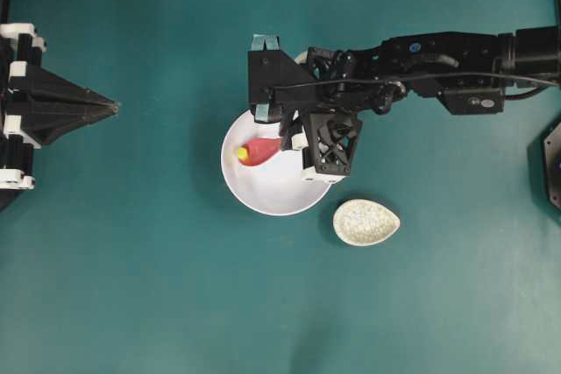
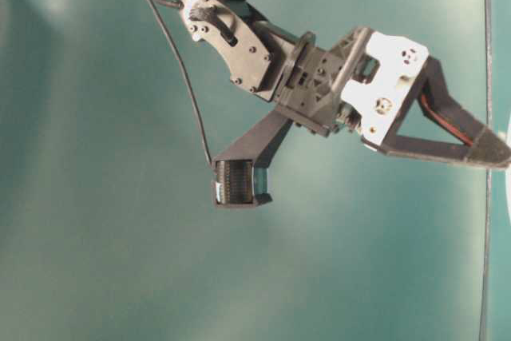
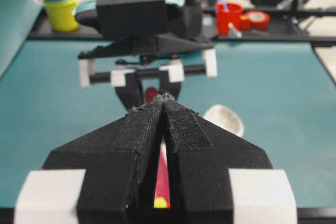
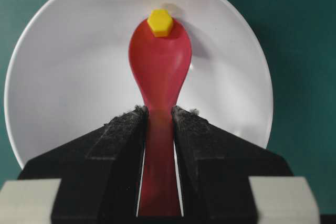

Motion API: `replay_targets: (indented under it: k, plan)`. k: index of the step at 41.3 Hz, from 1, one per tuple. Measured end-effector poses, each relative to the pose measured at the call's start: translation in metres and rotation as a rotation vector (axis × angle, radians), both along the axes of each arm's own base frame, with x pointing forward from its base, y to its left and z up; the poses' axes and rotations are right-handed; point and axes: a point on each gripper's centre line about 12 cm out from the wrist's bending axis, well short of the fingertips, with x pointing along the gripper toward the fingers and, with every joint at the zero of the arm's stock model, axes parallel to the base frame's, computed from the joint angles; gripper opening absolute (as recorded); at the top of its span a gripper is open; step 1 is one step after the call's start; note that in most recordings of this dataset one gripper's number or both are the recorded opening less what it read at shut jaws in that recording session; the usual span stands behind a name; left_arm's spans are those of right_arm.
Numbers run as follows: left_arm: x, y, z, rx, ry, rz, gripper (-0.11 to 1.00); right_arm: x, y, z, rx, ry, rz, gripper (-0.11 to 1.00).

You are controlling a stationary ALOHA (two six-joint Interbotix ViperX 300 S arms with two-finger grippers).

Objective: Scoop the yellow hexagonal prism block from the bowl with a spoon using the right arm.
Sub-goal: 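Lift the spoon with the block out of the bowl, moving it upward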

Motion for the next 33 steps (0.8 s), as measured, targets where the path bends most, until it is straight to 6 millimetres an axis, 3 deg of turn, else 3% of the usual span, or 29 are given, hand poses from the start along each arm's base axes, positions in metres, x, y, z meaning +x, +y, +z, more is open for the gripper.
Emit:
replay_targets:
  k: [15,24,33]
  plan:
    - [0.0,0.0,0.0,-0.001,0.0,0.0,0.0,-0.004,0.0,0.023,-0.008,-0.053,-0.002,0.23]
    - [0.0,0.0,0.0,-0.001,0.0,0.0,0.0,-0.008,0.0,0.051,-0.024,-0.144,-0.009,0.23]
    - [0.0,0.0,0.0,-0.001,0.0,0.0,0.0,-0.024,-0.004,0.083,-0.084,-0.356,-0.055,0.23]
